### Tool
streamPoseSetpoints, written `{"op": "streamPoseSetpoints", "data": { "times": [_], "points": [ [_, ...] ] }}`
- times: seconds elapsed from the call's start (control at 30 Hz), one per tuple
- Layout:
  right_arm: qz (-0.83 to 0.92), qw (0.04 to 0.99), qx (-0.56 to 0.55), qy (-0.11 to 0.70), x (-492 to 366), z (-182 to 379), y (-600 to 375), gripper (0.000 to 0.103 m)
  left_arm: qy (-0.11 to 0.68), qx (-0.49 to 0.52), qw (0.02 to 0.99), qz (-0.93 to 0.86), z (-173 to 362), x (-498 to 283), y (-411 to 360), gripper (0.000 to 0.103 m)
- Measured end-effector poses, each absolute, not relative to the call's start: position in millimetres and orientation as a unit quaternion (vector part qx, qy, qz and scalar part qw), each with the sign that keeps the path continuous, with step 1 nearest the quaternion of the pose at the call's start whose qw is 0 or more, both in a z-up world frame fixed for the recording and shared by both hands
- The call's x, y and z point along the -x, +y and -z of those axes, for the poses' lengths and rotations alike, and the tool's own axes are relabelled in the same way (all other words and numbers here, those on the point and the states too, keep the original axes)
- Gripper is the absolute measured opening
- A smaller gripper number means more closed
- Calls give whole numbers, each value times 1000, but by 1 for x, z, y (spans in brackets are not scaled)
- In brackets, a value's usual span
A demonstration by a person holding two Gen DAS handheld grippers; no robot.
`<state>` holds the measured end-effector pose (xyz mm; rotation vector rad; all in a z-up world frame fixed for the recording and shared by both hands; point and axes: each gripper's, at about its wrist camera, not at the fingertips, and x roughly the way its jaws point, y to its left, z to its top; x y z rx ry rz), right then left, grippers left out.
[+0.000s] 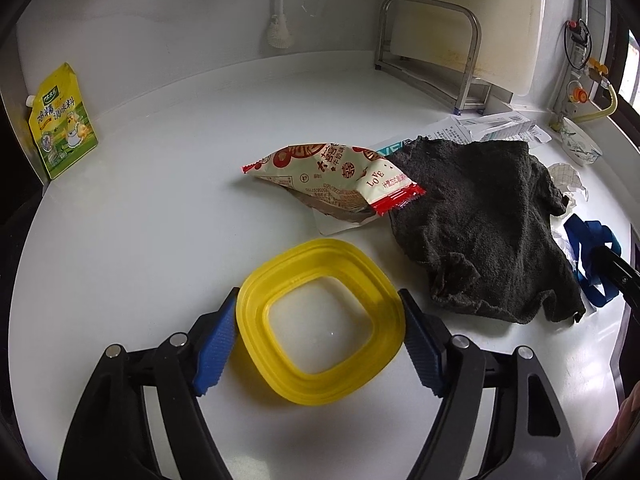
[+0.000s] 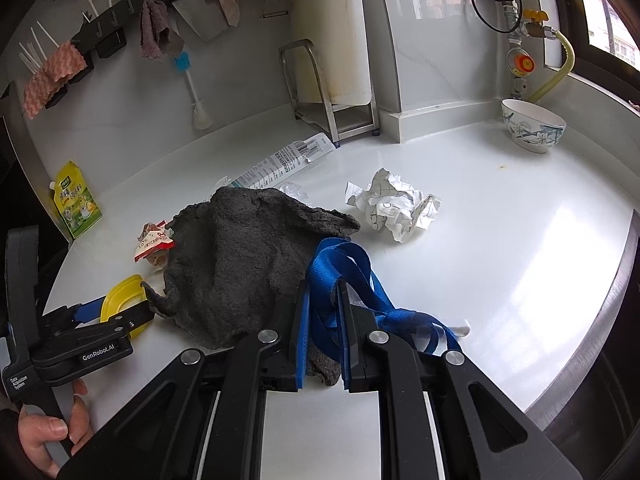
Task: Collect trash
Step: 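Carry the yellow lid with the left tool while the right tool carries the blue strap to the basket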
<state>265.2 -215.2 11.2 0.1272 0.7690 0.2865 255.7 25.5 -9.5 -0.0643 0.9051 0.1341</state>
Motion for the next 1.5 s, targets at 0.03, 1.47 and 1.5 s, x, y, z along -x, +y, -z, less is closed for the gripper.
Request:
{"op": "streamPoseSetpoints", "data": {
  "times": [0.03, 1.47, 1.5],
  "points": [
    [-138, 915, -65, 373, -263, -12, -217, 12, 434, 27, 898, -64, 7, -252, 25, 73],
    [-75, 912, -170, 367, 32, -1, -239, 12, 360, -57, 924, 114, -24, -5, -47, 74],
    [-74, 911, -173, 368, 37, 1, -241, 12, 361, -58, 923, 119, -21, -2, -47, 74]
  ]
}}
